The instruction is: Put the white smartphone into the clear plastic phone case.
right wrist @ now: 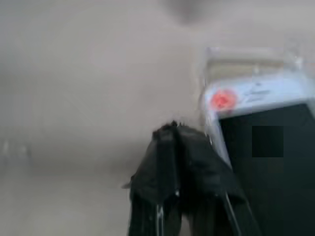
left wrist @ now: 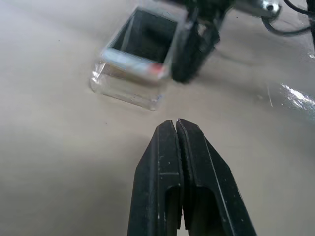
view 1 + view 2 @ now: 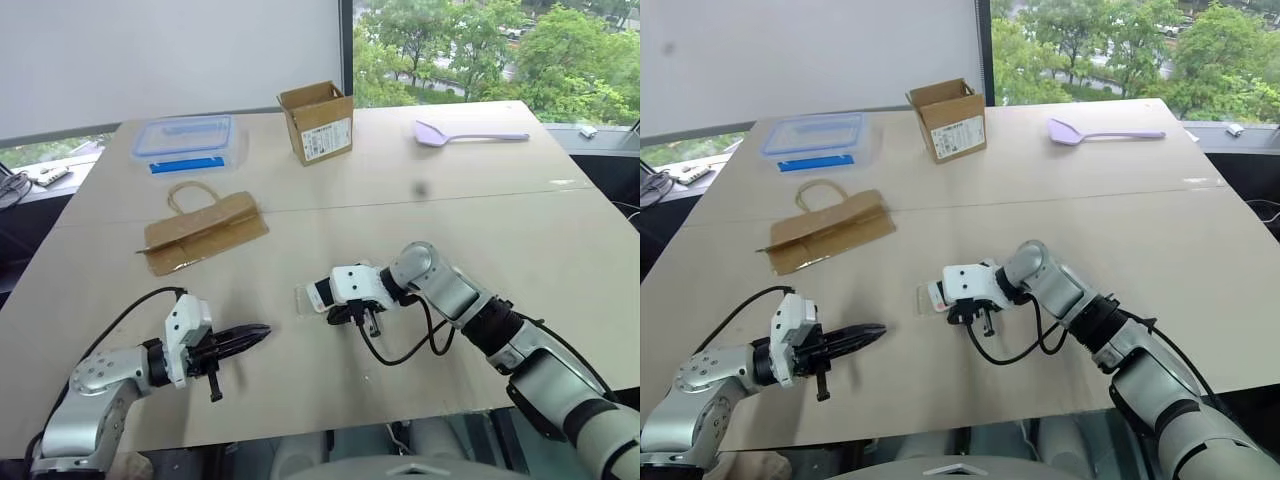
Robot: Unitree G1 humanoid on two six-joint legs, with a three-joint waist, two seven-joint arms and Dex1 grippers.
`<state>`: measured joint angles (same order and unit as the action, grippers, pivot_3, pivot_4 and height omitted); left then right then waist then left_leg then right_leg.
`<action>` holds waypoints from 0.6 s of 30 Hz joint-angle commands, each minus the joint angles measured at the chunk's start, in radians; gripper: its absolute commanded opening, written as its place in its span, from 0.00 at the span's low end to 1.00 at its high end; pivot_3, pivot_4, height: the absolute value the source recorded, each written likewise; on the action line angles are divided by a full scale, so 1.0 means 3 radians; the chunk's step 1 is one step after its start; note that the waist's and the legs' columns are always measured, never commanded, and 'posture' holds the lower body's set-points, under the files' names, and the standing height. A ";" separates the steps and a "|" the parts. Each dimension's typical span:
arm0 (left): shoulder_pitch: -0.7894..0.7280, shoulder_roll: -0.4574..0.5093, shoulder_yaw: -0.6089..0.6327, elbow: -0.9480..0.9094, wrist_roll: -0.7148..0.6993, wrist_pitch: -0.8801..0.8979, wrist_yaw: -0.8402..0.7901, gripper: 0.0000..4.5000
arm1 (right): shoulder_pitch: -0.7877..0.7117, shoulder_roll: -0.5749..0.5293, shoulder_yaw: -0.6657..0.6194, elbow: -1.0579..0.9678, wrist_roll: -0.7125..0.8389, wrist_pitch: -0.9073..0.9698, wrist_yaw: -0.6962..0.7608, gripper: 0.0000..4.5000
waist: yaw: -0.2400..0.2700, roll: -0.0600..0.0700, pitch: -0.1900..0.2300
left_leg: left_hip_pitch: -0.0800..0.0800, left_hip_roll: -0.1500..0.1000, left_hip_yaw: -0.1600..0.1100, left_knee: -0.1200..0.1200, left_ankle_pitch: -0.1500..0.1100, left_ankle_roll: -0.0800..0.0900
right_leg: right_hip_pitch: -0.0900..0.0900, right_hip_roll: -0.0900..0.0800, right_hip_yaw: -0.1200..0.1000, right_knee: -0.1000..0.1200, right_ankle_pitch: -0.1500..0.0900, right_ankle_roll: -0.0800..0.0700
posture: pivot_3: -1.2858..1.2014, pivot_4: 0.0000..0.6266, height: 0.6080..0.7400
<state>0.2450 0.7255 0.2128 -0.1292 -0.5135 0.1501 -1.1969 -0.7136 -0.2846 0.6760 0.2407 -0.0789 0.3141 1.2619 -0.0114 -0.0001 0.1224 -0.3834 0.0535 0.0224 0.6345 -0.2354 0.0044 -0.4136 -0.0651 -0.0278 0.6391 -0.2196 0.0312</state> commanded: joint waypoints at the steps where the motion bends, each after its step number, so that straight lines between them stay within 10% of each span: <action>1: -0.0017 0.0005 0.0061 -0.0052 -0.0025 -0.0043 0.0006 0.01 | 0.0285 -0.0162 0.0191 0.0258 -0.0082 0.0241 0.0178 0.00 | 0.0009 -0.0001 0.0001 | -0.0001 0.0000 -0.0001 0.0000 0.0000 -0.0001 | 0.0000 -0.0002 -0.0001 -0.0002 -0.0002 0.0002 | 0.52 0.24 1.00; 18: -0.0104 -0.0008 0.0014 0.0057 0.0005 -0.0081 -0.0043 0.01 | 0.0295 -0.0068 -0.0802 -0.0943 0.1014 0.0891 -0.0055 0.00 | -0.0009 -0.0039 0.0099 | -0.0098 0.0011 -0.0009 0.0003 -0.0003 -0.0005 | -0.0069 0.0034 -0.0022 -0.0012 0.0005 -0.0013 | 0.52 0.24 1.00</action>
<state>0.2164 0.7161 0.2118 -0.1040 -0.5117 0.1398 -1.2004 -0.5947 -0.3170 0.4864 0.0113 0.1772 0.5676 1.2579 -0.0140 -0.0116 0.1520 -0.4131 0.0569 0.0196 0.6366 -0.2363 0.0030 -0.4346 -0.0550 -0.0342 0.6363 -0.2186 0.0278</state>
